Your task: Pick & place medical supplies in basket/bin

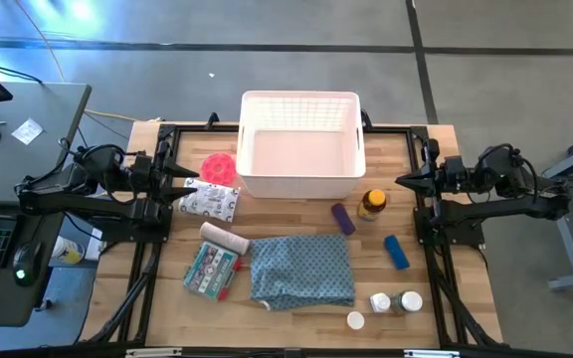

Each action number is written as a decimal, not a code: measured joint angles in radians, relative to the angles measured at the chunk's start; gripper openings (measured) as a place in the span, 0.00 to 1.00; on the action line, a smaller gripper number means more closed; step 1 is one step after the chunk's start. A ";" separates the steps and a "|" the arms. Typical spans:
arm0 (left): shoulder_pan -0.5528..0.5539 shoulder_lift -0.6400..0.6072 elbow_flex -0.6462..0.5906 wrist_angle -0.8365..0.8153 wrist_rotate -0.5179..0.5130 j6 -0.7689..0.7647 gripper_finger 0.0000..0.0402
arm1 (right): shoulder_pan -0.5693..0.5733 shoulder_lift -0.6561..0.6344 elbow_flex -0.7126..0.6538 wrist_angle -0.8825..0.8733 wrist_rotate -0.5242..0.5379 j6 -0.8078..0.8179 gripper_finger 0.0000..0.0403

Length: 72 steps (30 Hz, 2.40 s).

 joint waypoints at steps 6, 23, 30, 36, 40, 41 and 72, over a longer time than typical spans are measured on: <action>0.000 0.010 0.000 0.000 0.000 -0.053 0.50 | 0.000 0.000 0.000 -0.003 0.019 -0.031 0.00; 0.000 0.112 0.000 0.057 -0.207 -0.787 0.50 | 0.000 0.000 0.000 0.017 0.210 -0.178 0.00; 0.000 0.160 0.000 0.060 -0.188 -0.949 0.50 | 0.000 0.000 0.000 0.017 0.207 -0.207 0.00; 0.000 0.201 0.000 0.065 -0.203 -0.995 0.50 | 0.000 0.000 0.000 0.015 0.207 -0.210 0.00; 0.000 0.230 0.000 0.105 -0.204 -1.073 0.50 | 0.000 0.000 0.000 0.019 0.188 -0.083 0.00; 0.000 0.239 0.000 0.126 -0.206 -1.092 0.50 | 0.000 0.000 0.000 0.029 0.182 -0.007 0.00; 0.000 0.415 0.535 -0.270 -0.279 -0.592 0.50 | 0.001 0.334 0.000 -0.143 0.000 0.906 0.00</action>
